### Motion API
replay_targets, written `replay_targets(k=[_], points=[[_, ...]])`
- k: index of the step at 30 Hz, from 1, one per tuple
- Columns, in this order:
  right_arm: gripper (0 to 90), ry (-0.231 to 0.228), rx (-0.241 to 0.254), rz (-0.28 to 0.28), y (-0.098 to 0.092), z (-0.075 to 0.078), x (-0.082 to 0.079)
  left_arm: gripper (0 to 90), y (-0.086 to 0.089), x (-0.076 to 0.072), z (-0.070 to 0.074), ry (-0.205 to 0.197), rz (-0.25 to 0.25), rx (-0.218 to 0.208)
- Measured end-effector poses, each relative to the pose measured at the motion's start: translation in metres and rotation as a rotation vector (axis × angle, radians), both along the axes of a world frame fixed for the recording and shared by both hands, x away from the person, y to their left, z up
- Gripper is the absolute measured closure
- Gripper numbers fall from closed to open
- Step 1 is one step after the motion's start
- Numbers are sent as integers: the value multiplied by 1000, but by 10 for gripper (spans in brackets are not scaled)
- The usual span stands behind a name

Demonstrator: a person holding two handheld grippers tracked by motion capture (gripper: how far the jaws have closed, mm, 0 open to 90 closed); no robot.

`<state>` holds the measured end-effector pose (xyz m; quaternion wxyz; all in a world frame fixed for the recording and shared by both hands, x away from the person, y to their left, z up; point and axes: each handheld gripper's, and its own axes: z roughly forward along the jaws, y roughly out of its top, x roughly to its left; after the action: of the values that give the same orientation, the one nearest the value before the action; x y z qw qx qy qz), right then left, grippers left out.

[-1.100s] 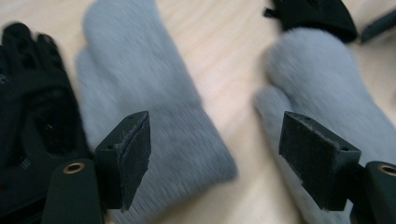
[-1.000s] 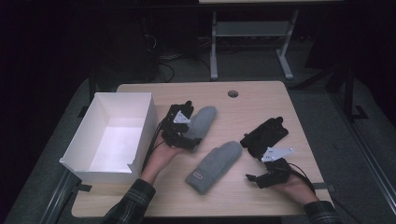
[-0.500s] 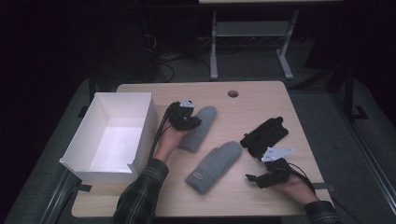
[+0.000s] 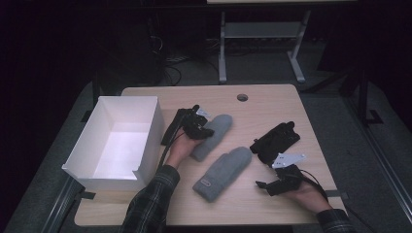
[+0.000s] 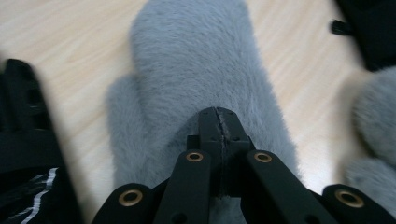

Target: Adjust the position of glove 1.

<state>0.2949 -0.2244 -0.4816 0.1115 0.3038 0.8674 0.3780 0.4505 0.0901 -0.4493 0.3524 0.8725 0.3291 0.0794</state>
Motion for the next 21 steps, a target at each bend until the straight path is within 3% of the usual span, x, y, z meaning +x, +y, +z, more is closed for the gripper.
replay_targets(k=[7, 8, 12, 13, 16, 21], points=[[129, 0, 0, -2, 0, 0, 0, 876, -1, -18, 3, -2, -49, -12], [129, 0, 1, -3, 0, 0, 0, 817, 0, -20, 8, -4, -42, -34], [129, 0, 1, -3, 0, 0, 0, 725, 5, -22, 18, -36, -40, -52], [129, 0, 1, -3, 0, 0, 0, 643, 7, -23, 22, -44, -40, -52], [129, 1, 1, -4, 0, 0, 0, 552, 9, -24, 23, -52, -26, -50], [129, 0, 1, -4, 0, 0, 0, 497, 13, -22, 5, 7, -19, -37]])
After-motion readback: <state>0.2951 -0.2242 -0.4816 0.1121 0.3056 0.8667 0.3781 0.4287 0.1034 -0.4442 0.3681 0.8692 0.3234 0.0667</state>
